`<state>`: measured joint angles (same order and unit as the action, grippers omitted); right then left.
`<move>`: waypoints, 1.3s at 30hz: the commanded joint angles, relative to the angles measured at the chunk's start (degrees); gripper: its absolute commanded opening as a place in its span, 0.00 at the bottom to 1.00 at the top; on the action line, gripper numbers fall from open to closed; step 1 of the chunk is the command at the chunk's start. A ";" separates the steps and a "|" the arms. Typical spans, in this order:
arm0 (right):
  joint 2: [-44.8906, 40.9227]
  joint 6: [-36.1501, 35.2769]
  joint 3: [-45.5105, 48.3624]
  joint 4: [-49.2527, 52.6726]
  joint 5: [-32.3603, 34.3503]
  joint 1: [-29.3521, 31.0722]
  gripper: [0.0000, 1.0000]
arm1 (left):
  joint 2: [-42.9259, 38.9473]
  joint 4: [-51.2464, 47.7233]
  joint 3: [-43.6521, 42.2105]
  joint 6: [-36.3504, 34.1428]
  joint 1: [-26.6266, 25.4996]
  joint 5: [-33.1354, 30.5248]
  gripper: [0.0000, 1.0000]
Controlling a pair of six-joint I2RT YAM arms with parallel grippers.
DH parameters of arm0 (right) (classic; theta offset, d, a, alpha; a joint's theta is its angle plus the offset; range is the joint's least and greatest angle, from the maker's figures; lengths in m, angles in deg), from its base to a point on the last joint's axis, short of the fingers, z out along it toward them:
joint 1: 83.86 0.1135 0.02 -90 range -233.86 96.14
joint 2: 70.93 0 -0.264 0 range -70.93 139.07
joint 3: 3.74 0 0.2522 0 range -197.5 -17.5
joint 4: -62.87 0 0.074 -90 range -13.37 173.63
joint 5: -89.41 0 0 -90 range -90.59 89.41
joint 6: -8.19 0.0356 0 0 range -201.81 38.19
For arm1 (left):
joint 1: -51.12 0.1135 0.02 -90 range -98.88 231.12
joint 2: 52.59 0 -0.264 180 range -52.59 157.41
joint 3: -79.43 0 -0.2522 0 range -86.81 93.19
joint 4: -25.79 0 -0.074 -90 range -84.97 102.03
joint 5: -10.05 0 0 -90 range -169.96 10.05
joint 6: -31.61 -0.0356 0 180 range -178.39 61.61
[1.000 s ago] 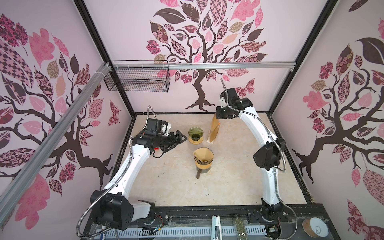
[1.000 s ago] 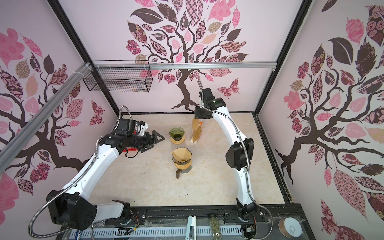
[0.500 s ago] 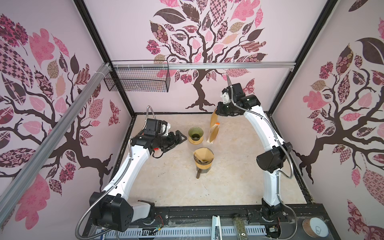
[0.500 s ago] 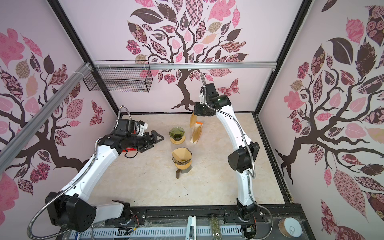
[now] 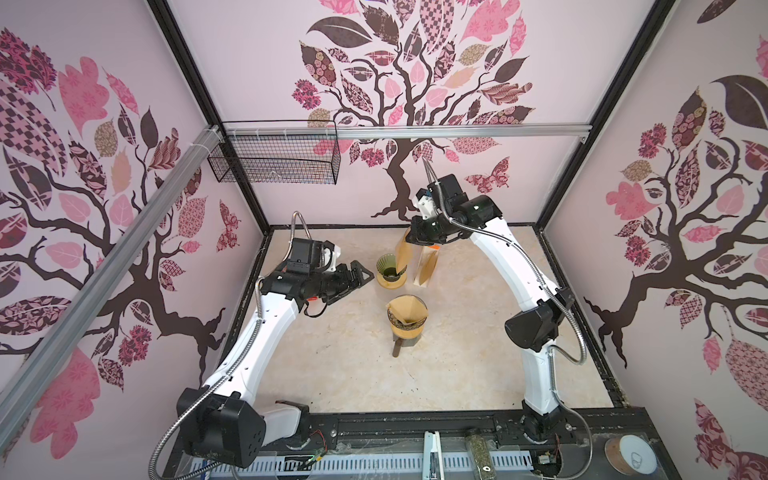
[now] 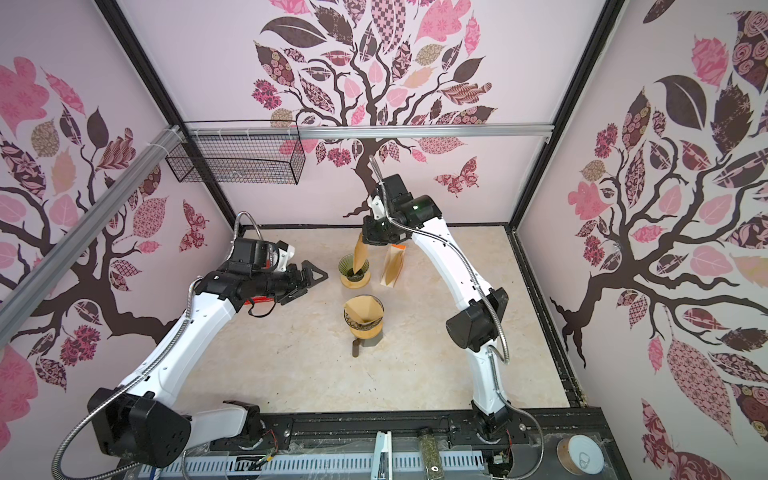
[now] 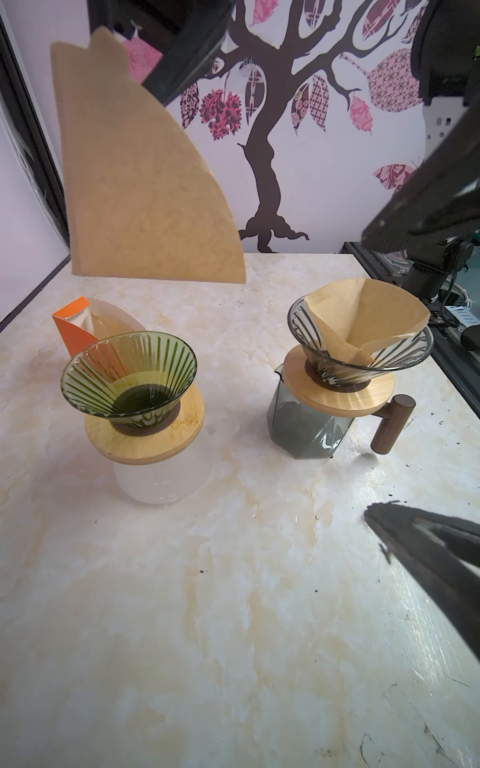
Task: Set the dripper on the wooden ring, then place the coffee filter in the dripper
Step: 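Carry the filter over the green dripper and lower it inside with the right gripper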
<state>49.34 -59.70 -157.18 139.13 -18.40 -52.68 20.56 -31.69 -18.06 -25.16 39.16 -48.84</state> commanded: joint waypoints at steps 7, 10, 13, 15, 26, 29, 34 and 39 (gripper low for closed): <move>4.13 0.38 -2.35 0.01 1.13 1.31 0.00 | -1.53 0.50 -1.18 -0.94 0.27 -0.13 0.97; 5.51 0.39 -2.90 0.25 1.45 1.33 0.00 | -1.09 0.32 -0.65 -1.14 0.28 0.04 0.97; 6.69 0.32 -3.16 0.51 1.71 1.30 0.00 | -0.21 0.25 0.04 -1.02 0.28 0.50 0.97; 7.31 0.22 -3.16 0.70 1.94 1.27 0.00 | 0.72 0.48 0.86 -0.71 0.22 1.35 0.97; 10.26 -0.22 -3.14 1.36 2.68 1.29 0.00 | 6.03 0.25 4.18 1.26 -0.05 4.60 0.97; 10.64 -0.57 -2.89 1.91 3.12 1.31 0.00 | 6.86 0.26 4.45 1.55 0.00 4.10 0.97; 11.13 -0.97 -2.73 2.32 3.52 1.42 0.00 | 8.50 0.22 5.55 1.94 -0.03 3.92 0.97; 11.47 -1.62 -2.68 3.07 4.52 1.55 0.00 | 9.04 -0.25 6.35 2.01 -0.06 2.32 0.97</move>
<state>58.78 -60.12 -157.83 140.47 -15.16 -51.39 29.12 -31.80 -14.30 -23.21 39.13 -45.39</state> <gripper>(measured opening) 0.045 0.972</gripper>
